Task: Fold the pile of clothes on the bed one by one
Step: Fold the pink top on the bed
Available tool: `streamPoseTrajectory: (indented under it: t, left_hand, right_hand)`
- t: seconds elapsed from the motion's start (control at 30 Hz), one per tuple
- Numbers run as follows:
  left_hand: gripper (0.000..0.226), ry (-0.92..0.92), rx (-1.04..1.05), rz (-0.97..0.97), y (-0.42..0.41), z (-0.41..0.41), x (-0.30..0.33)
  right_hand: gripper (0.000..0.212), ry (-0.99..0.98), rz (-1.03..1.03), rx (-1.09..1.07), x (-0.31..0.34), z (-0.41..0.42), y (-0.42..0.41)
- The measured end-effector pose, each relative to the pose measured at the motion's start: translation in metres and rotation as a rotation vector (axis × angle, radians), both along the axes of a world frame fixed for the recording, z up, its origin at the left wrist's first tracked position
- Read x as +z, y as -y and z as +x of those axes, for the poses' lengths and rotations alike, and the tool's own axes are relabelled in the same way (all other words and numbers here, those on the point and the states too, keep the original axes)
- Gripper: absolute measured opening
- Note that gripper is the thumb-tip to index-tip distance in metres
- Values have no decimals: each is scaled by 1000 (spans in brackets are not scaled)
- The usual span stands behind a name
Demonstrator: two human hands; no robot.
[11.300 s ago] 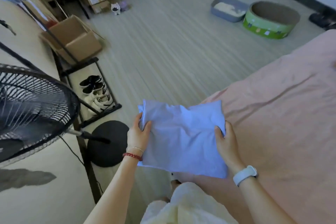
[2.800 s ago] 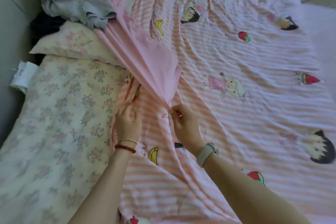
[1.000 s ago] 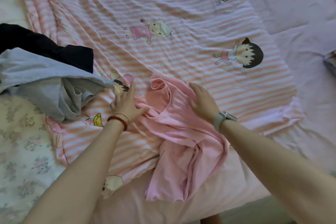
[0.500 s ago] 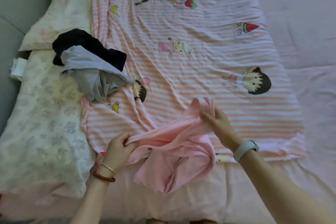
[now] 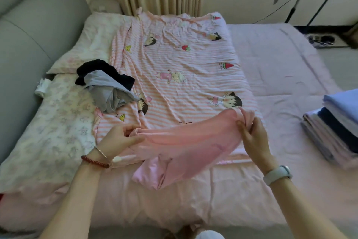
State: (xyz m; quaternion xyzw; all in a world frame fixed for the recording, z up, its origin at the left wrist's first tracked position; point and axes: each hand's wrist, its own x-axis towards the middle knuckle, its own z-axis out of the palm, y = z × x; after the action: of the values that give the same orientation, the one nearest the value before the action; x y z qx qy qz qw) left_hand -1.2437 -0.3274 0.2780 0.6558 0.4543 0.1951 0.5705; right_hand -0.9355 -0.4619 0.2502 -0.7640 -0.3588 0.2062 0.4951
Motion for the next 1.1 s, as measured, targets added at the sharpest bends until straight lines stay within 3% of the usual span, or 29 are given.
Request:
streamPoseTrajectory:
  t: [0.17,0.27,0.43,0.67,0.8,0.9,1.1]
  left_hand:
    - [22,66,344,549,40,5,39]
    - [8,183,449,808,49,15,77]
    - [20,328,573,1030,43,23,141]
    - [7,408,578,1051,17,26,192]
    - [9,305,489,961,-22,49,190]
    - [3,137,401,837,-66,73,172]
    - [21,-260,310,675,-165,130,122]
  right_hand:
    - [11,29,179,-148,43,-30,50]
    - [28,95,316,-211,85,-42,61]
    - [24,186,511,-230,154,-43,59]
    - [26,253,665,-215,212,-21,39]
    - [14,274,634,-155,219,11,4]
    - [14,311,502,-102,202,51,-41]
    - [23,397,33,81,138,136,-163]
